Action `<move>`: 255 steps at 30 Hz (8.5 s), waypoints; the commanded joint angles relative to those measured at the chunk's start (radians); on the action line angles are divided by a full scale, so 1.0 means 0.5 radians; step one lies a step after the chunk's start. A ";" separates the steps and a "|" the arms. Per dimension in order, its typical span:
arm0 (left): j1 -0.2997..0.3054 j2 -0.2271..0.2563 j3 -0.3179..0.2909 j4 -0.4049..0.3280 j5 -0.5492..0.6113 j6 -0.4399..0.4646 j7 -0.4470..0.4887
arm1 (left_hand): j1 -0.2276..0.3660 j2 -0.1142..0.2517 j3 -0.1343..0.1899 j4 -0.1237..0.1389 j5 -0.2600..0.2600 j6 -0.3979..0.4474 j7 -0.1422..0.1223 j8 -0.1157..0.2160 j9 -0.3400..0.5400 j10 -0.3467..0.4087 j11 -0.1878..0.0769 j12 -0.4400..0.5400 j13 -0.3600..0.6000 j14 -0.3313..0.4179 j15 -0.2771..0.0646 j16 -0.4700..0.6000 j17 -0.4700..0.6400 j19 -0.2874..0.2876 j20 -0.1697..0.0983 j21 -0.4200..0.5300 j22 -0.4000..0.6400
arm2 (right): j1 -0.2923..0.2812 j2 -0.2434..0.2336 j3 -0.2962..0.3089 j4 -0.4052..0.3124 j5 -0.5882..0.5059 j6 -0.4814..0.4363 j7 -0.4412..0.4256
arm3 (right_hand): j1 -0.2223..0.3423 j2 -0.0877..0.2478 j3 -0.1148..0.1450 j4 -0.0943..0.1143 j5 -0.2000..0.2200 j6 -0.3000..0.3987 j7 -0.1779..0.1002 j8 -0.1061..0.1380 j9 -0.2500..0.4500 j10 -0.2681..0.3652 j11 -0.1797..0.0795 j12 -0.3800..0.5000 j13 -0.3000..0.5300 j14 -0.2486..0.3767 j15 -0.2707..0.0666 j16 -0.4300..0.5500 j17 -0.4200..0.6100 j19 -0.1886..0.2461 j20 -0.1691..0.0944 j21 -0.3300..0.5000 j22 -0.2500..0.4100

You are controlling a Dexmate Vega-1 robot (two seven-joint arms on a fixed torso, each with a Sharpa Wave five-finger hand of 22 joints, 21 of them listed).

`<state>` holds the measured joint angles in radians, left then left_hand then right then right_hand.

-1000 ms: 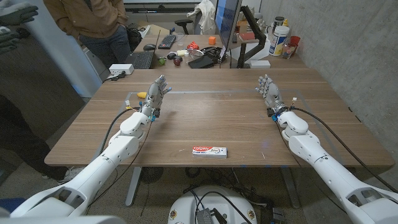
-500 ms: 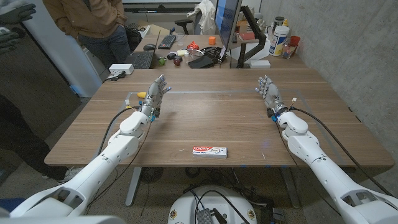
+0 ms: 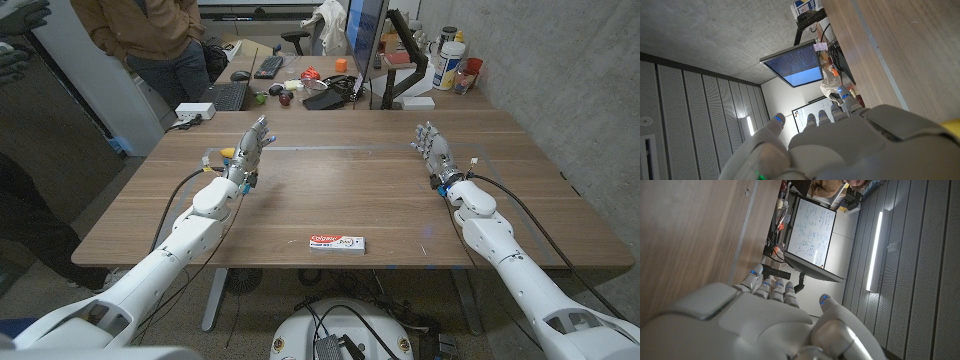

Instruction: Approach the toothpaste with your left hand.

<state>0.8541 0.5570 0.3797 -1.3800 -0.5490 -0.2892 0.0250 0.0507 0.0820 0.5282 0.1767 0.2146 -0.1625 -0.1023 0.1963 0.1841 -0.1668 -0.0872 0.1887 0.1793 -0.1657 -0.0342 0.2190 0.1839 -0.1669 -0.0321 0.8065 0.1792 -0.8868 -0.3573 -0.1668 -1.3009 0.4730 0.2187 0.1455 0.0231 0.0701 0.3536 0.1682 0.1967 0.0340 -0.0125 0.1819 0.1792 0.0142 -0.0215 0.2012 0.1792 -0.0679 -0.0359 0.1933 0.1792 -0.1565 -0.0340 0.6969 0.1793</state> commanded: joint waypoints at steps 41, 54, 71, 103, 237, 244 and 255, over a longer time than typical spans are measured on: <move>-0.024 0.112 0.075 -0.192 0.474 -0.126 0.113 | 0.020 0.161 0.029 -0.008 0.013 0.046 -0.007 0.002 0.003 0.036 0.005 0.006 0.007 0.003 -0.066 0.004 0.004 -0.087 -0.102 -0.008 0.002 | -0.029 0.097 0.122 -0.005 -0.104 -0.002 0.072 | -0.003 0.204 -0.001 -0.001 0.009 0.019 0.004 0.014 0.008 0.002 -0.012 0.009 0.008 -0.010 -0.038 0.008 0.008 -0.002 -0.166 -0.015 0.004; -0.037 0.129 0.092 -0.225 0.572 -0.170 0.110 | 0.024 0.155 0.032 -0.011 0.014 0.052 -0.011 0.000 0.003 0.043 -0.001 0.005 0.007 0.010 -0.071 0.003 0.003 -0.082 -0.098 -0.014 0.001 | -0.028 0.106 0.130 0.011 -0.104 0.007 0.077 | -0.004 0.202 -0.004 -0.001 0.008 0.017 0.006 0.014 0.008 0.002 -0.012 0.009 0.008 -0.009 -0.038 0.008 0.008 -0.001 -0.164 -0.020 0.004; -0.033 0.169 0.102 -0.306 0.728 -0.222 0.129 | 0.032 0.144 0.035 -0.016 0.016 0.083 -0.017 0.005 0.003 0.071 -0.009 0.009 0.006 0.037 -0.076 0.006 0.000 -0.073 -0.098 -0.022 0.000 | -0.027 0.110 0.129 0.020 -0.107 0.013 0.082 | -0.005 0.202 -0.007 0.000 0.009 0.020 0.006 0.014 0.008 0.005 -0.013 0.010 0.008 -0.008 -0.040 0.008 0.007 0.000 -0.164 -0.027 0.004; -0.090 0.214 0.139 -0.353 1.048 -0.329 0.144 | 0.042 0.123 0.033 -0.024 0.021 0.122 -0.030 0.004 0.003 0.109 -0.030 0.008 0.006 0.066 -0.090 0.001 -0.002 -0.060 -0.105 -0.039 0.000 | -0.004 0.124 0.110 0.042 -0.133 0.030 0.066 | -0.007 0.196 -0.011 0.000 0.009 0.030 0.007 0.017 0.008 0.013 -0.007 0.012 0.008 -0.009 -0.040 0.004 0.005 -0.001 -0.162 -0.042 0.004; -0.170 0.422 0.133 -0.798 1.689 -0.834 -0.308 | 0.126 0.040 -0.005 -0.079 0.069 0.217 -0.133 -0.004 0.002 0.258 -0.076 0.015 0.006 0.214 -0.129 -0.022 -0.012 0.054 -0.039 -0.129 -0.007 | 0.040 0.157 0.067 0.131 -0.168 0.093 0.019 | -0.013 0.190 -0.020 0.006 0.012 0.039 0.007 0.016 0.009 0.020 -0.011 0.011 0.008 -0.003 -0.041 -0.003 0.001 0.003 -0.159 -0.096 0.005; -0.182 0.435 0.144 -0.810 1.705 -0.825 -0.353 | 0.144 0.037 0.000 -0.092 0.074 0.229 -0.146 0.000 0.002 0.270 -0.082 0.016 0.006 0.228 -0.126 -0.023 -0.013 0.061 -0.038 -0.136 -0.007 | 0.043 0.157 0.064 0.137 -0.175 0.096 0.014 | -0.014 0.190 -0.021 0.007 0.012 0.038 0.007 0.015 0.009 0.020 -0.011 0.011 0.008 -0.003 -0.040 -0.003 0.001 0.004 -0.158 -0.098 0.006; -0.191 0.454 0.160 -0.824 1.742 -0.810 -0.403 | 0.173 0.037 0.009 -0.109 0.080 0.240 -0.163 0.002 0.003 0.302 -0.081 0.023 0.008 0.247 -0.123 -0.025 -0.012 0.061 -0.021 -0.150 -0.006 | 0.047 0.162 0.060 0.148 -0.181 0.104 0.007 | -0.015 0.190 -0.020 0.009 0.012 0.044 0.007 0.017 0.009 0.021 -0.013 0.011 0.008 -0.002 -0.040 -0.004 0.000 0.005 -0.159 -0.103 0.006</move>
<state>0.7633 0.7742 0.4527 -1.7822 0.3029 -0.7030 -0.1507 0.1272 0.1002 0.5294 0.1307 0.2447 -0.0430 -0.1720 0.1963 0.1840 -0.0234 -0.1236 0.1965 0.1790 -0.0499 -0.0366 0.2103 0.1771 -0.1413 -0.0356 0.7379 0.1772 -0.8661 -0.2790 -0.1343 -1.2321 0.3864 0.2671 0.1526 0.0231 0.0701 0.3493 0.1724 0.1967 0.0464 -0.0106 0.1819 0.1789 0.0196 -0.0268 0.2012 0.1788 -0.0679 -0.0359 0.1933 0.1770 -0.1564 -0.0340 0.6503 0.1790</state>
